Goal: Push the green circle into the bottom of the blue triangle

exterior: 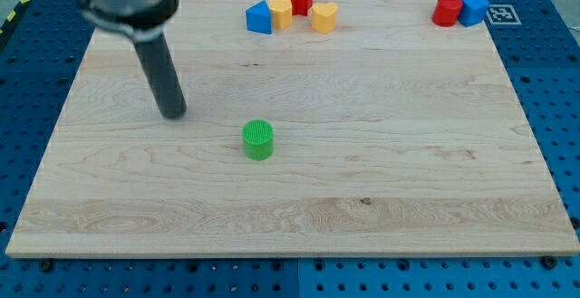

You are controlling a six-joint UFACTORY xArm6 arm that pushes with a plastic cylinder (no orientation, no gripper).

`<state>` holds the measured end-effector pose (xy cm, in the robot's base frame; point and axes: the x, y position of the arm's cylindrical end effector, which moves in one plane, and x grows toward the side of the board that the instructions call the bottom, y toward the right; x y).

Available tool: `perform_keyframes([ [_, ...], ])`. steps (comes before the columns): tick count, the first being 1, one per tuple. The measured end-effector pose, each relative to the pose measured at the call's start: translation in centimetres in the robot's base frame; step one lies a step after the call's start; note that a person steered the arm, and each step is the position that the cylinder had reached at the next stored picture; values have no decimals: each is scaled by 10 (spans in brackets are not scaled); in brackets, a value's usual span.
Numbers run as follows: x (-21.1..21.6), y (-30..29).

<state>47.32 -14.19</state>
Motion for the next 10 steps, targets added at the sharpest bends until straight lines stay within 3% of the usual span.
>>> perform_keyframes([
  [1,69,60],
  [2,74,114],
  [6,15,97],
  [8,10,57],
  [10,-10,55],
])
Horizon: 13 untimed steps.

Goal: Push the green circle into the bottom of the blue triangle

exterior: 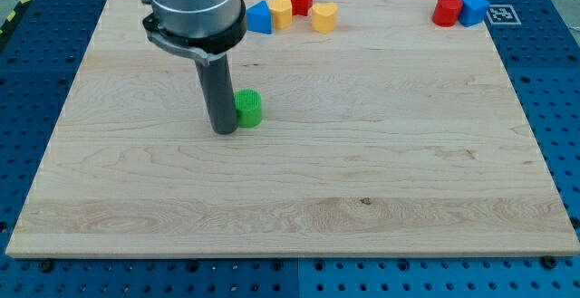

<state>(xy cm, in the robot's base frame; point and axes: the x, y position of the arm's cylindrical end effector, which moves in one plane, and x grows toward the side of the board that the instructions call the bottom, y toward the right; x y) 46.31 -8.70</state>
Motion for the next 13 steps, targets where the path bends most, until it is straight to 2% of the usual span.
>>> perform_keyframes([
  [1,-12,3],
  [4,6,24],
  [5,-5,27],
  [10,-120,99],
  [12,-164,105],
  [13,-135,120],
])
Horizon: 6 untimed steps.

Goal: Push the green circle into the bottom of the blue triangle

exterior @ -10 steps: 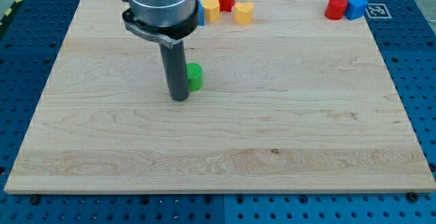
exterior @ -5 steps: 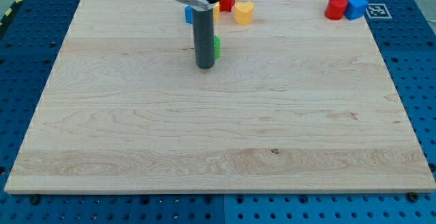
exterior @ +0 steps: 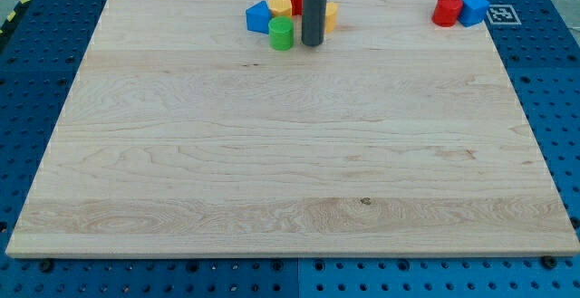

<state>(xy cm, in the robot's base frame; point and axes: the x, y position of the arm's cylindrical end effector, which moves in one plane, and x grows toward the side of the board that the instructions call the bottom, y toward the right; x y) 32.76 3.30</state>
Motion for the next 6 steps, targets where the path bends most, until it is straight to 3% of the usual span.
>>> perform_keyframes([
  [1,33,-2],
  [6,-2,-53],
])
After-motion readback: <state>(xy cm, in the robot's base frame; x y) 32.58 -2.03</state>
